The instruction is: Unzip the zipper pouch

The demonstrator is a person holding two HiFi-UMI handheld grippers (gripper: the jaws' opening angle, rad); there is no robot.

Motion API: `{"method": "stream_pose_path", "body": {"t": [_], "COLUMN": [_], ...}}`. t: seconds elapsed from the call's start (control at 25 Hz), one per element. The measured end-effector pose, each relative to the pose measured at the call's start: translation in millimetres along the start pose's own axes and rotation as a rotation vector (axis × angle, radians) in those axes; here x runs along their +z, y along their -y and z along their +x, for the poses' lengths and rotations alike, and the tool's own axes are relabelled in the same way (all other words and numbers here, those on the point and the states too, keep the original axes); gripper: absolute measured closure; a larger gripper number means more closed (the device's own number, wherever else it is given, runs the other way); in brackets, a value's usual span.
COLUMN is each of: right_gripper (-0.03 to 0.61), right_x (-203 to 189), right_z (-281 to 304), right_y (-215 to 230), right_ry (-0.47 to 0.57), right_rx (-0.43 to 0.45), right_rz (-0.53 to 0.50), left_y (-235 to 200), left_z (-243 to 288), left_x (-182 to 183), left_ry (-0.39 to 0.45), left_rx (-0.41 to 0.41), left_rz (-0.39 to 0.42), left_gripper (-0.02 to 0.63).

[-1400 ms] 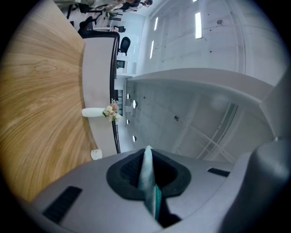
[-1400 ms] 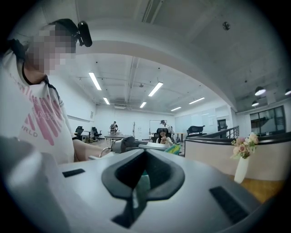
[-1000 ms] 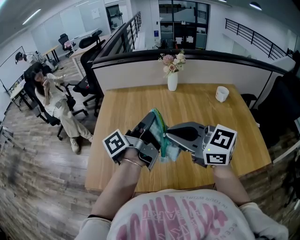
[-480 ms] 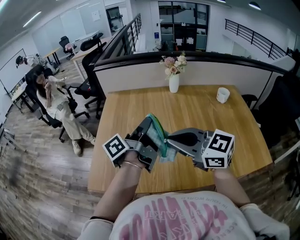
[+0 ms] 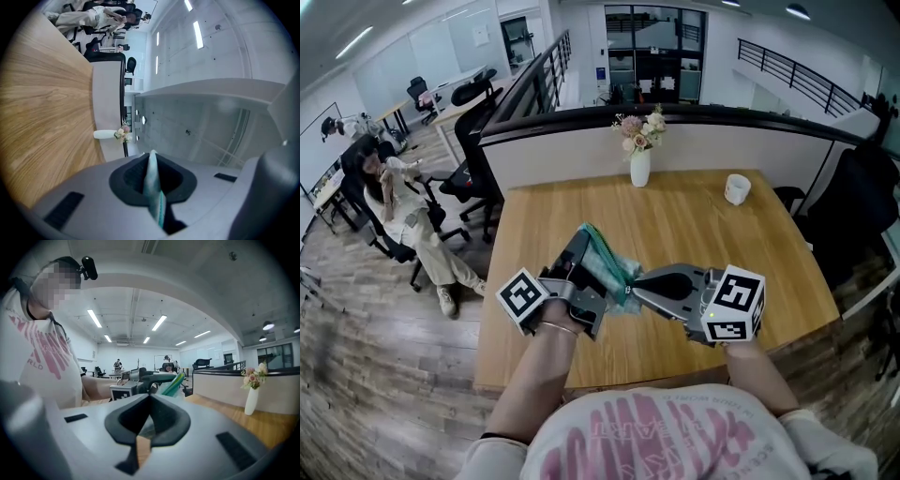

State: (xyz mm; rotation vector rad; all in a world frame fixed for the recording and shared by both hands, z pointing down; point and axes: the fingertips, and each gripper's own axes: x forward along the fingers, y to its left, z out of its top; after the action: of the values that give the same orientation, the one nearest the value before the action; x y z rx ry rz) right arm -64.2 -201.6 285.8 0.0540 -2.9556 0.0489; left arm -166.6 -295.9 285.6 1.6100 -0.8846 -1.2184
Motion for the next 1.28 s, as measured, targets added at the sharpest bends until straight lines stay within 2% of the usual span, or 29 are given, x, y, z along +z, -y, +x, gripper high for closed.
{"method": "stream_pose_path", "body": {"t": [0.2,0.6,0.84,0.96,1.04,1.28], "right_gripper": [0.58,0.58,0.574,0.571,0.569,0.578], "right_x": [-5.5,-13.0,-33.3,-41.7,-47.3,-73.1], "right_z": [3.8,21.8,39.6,43.1,43.7,41.2], "right_y": [-7.7,-20.4,-29.1,-28.0,-26.0,-15.2], "right_ry": [-0.024,-0.035,-0.054,-0.02,0.004,-0.031], "right_rx": [-0.011,-0.031,-0.064,-0.101,-0.131,-0.277], "right_rz": [0.003,0.035,0.066,0.096,0.12,0.207], "left_y": [6.4,7.6,14.8,16.8,16.2,18.4], "left_z": [-2.6,-8.0,-19.4,-27.6,-33.9,-58.3], "left_x": [16.7,27.4,29.2,37.7,47.1,73.5], "left_ry": [0.034,-0.024,-0.069,-0.082,-0.088,-0.074], "left_rx": [-0.046,-0.075,-0.093,-0.084,-0.077,-0.056], "left_rz": [-0.027,-0.01,0.115,0.166,0.204,0.277], "left_gripper": [0.6,0.6,0.6,0.6,0.6,0.6]}}
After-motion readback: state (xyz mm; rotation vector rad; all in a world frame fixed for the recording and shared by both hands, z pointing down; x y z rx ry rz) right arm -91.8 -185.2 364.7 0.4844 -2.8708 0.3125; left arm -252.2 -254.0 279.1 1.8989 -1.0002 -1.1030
